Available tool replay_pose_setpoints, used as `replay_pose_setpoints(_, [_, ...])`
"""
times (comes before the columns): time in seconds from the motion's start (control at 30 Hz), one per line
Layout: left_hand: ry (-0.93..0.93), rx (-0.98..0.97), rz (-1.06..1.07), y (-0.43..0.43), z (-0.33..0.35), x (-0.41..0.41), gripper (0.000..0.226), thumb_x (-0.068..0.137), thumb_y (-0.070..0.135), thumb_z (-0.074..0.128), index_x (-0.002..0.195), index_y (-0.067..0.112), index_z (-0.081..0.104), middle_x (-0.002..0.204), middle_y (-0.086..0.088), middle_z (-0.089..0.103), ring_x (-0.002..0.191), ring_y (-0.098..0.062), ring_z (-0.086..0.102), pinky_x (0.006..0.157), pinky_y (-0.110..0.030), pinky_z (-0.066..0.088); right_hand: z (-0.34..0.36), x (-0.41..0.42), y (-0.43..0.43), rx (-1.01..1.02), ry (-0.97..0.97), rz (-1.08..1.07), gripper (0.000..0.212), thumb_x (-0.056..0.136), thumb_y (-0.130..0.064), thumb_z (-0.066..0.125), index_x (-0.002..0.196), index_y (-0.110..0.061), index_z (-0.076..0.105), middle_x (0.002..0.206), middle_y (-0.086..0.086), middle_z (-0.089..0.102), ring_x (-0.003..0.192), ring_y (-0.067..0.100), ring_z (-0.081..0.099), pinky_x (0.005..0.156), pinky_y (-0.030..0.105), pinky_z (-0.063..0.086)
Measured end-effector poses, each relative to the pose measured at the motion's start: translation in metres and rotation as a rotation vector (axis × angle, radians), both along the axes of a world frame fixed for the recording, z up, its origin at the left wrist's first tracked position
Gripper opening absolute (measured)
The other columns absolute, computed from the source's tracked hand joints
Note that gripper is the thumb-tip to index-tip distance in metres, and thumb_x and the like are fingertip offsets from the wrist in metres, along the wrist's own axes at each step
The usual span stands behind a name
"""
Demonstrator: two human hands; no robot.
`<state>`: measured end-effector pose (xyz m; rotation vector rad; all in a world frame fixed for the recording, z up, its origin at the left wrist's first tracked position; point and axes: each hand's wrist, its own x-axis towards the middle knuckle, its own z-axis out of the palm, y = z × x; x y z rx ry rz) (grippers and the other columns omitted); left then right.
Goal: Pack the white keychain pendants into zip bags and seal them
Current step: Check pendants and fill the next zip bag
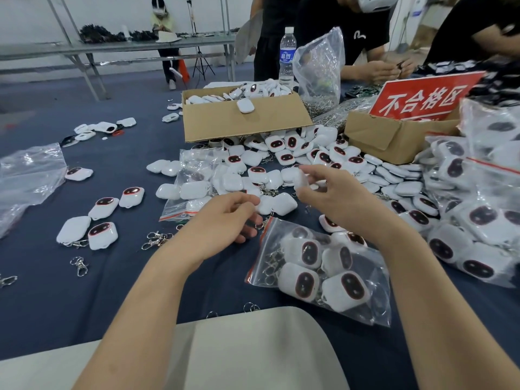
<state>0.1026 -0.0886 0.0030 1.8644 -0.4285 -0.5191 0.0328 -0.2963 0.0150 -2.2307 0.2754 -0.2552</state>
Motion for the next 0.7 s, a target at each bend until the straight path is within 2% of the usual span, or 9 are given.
replay_pose_setpoints(0.07, [-0.019,-0.082,0.014,-0.003,0.002,-0.002,0.020,0.106,0.022,0.047,0.115,0.023,0.065,0.093,0.000,0.076,0.069,-0.007,0.067,0.064,-0.019,0.055,0.007,0.000,0.009,0.223,-0.084,0.079,0.030,0.101,-0.024,0.056,0.130,-0.022,0.063,0.102,-0.004,0.068,0.099,0.016,0.070,0.086,0.031,0.057])
replay_pose_setpoints(0.1, [-0.037,-0.126,0.010,-0.005,0.004,-0.003,0.020,0.107,0.024,0.048,0.115,0.022,0.066,0.091,0.002,0.075,0.070,-0.007,0.067,0.065,-0.019,0.055,0.010,-0.001,0.014,0.331,-0.106,0.133,0.023,0.103,-0.018,0.052,0.119,-0.021,0.068,0.099,0.000,0.071,0.100,0.018,0.071,0.091,0.037,0.059])
replay_pose_setpoints(0.17, [-0.082,-0.197,-0.008,-0.008,0.008,-0.005,0.021,0.107,0.027,0.049,0.113,0.021,0.068,0.089,0.006,0.074,0.073,-0.008,0.067,0.066,-0.020,0.056,0.013,-0.002,0.022,0.439,-0.131,0.241,0.026,0.106,-0.012,0.046,0.108,-0.015,0.071,0.102,0.014,0.072,0.099,0.021,0.071,0.093,0.045,0.057])
replay_pose_setpoints(0.27, [-0.143,-0.245,0.005,-0.010,0.011,-0.008,0.019,0.106,0.024,0.052,0.108,0.021,0.070,0.085,0.013,0.073,0.072,-0.006,0.066,0.069,-0.024,0.059,0.014,-0.002,0.027,0.455,-0.140,0.300,0.026,0.107,-0.013,0.044,0.111,-0.014,0.070,0.110,0.019,0.069,0.097,0.015,0.066,0.096,0.043,0.056])
replay_pose_setpoints(0.33, [-0.174,-0.260,0.039,-0.010,0.011,-0.008,0.017,0.104,0.023,0.055,0.110,0.024,0.071,0.089,0.014,0.073,0.074,-0.004,0.067,0.071,-0.027,0.060,0.014,-0.001,0.027,0.512,-0.142,0.306,0.026,0.107,-0.013,0.045,0.112,-0.018,0.070,0.108,0.015,0.069,0.098,0.013,0.065,0.096,0.037,0.057])
replay_pose_setpoints(0.43, [-0.166,-0.322,0.071,-0.010,0.013,-0.008,0.018,0.104,0.018,0.056,0.113,0.022,0.071,0.094,0.011,0.072,0.077,-0.007,0.066,0.068,-0.026,0.060,0.011,0.002,0.028,0.545,-0.152,0.283,0.022,0.105,-0.012,0.050,0.114,-0.013,0.070,0.108,0.006,0.069,0.098,0.014,0.066,0.093,0.032,0.058])
replay_pose_setpoints(0.57, [-0.159,-0.363,0.056,-0.009,0.015,-0.008,0.018,0.103,0.020,0.058,0.114,0.020,0.071,0.100,0.001,0.071,0.082,-0.008,0.067,0.072,-0.025,0.059,0.009,0.003,0.027,0.447,-0.132,0.224,0.018,0.102,-0.016,0.058,0.112,-0.012,0.073,0.099,0.002,0.070,0.091,0.011,0.068,0.089,0.036,0.061])
replay_pose_setpoints(0.7, [-0.208,-0.358,0.080,-0.009,0.015,-0.010,0.015,0.102,0.020,0.058,0.112,0.018,0.069,0.088,0.006,0.069,0.077,-0.004,0.066,0.068,-0.020,0.057,0.009,0.003,0.026,0.390,-0.138,0.226,0.011,0.099,-0.021,0.063,0.100,-0.021,0.075,0.094,-0.003,0.072,0.093,0.011,0.071,0.087,0.040,0.061])
